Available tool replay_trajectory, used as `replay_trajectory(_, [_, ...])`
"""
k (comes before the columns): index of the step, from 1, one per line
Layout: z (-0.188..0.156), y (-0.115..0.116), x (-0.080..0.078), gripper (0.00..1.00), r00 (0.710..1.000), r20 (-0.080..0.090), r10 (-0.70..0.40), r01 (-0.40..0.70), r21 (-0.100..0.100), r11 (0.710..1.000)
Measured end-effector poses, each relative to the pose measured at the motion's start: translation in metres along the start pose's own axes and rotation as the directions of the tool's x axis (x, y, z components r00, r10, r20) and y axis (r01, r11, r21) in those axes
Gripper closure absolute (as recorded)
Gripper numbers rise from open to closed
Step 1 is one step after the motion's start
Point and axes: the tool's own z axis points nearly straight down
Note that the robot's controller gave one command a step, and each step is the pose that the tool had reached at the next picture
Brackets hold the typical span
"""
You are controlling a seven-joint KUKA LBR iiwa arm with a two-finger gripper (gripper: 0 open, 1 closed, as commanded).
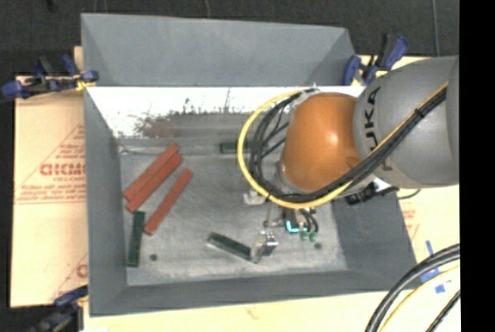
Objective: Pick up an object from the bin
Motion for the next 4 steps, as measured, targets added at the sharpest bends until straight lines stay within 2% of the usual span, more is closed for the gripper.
replay_trajectory(1, [-0.003, 0.0, -0.002, 0.0, 1.0, 0.007, 0.001, -0.001, 0.0, 1.0])
replay_trajectory(2, [0.06, 0.003, -0.012, 1.0, 0.999, 0.002, -0.039, 0.039, -0.001, 0.999])
replay_trajectory(3, [0.06, 0.003, -0.012, 1.0, 0.999, 0.002, -0.039, 0.039, -0.001, 0.999])
replay_trajectory(4, [-0.107, 0.017, -0.035, 1.0, 0.998, 0.017, -0.058, 0.058, 0.002, 0.998])
